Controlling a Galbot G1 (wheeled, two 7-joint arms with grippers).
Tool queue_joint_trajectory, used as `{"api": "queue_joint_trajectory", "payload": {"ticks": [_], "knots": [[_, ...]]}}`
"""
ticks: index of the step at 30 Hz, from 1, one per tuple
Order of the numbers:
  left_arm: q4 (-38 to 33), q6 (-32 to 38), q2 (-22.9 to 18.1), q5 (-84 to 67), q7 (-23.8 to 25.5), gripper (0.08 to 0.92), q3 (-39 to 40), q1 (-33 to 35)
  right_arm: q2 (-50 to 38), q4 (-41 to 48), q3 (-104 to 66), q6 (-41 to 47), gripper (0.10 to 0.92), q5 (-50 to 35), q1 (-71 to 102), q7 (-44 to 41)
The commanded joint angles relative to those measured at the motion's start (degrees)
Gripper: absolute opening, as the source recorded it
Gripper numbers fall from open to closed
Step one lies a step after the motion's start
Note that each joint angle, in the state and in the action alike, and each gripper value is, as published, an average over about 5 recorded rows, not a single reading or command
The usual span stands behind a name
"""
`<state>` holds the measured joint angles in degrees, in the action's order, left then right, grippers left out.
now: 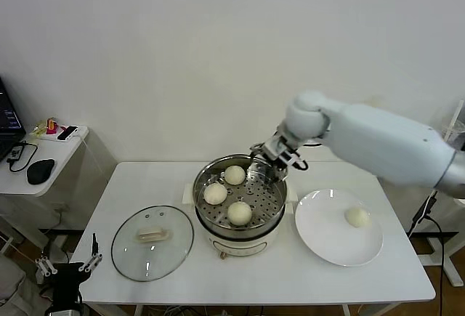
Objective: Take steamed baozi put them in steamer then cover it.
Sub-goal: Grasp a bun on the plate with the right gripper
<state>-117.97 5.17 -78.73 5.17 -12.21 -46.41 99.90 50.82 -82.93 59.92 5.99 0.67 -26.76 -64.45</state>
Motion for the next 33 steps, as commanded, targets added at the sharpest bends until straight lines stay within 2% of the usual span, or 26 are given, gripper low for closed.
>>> {"api": "queue_joint_trajectory", "payload": {"ticks": [1, 7, 15, 23, 33], "knots": [[0.2, 0.0, 1.2, -0.1, 0.0, 0.823, 1.4, -0.6, -15.5, -1.2, -3.9, 10.7, 0.823, -1.9, 2.2, -1.3], [0.6, 0.0, 1.9, -0.1, 0.0, 0.823, 2.6, -1.0, -23.2, -0.8, -8.7, 9.9, 0.823, 2.5, 10.1, -1.5], [0.7, -0.1, 2.6, 0.0, 0.1, 0.823, 3.0, -0.9, -26.4, 4.1, -28.2, 3.3, 0.823, 10.2, 32.4, -3.9], [0.8, -0.2, 2.4, 0.2, 0.2, 0.823, 2.9, -0.5, -22.7, 10.3, -38.8, -1.2, 0.823, 17.8, 44.7, -3.8], [0.7, -0.2, 1.9, 0.6, 0.3, 0.823, 2.5, 0.2, -13.9, 18.8, -40.6, -3.8, 0.823, 23.6, 45.9, -0.7]]}}
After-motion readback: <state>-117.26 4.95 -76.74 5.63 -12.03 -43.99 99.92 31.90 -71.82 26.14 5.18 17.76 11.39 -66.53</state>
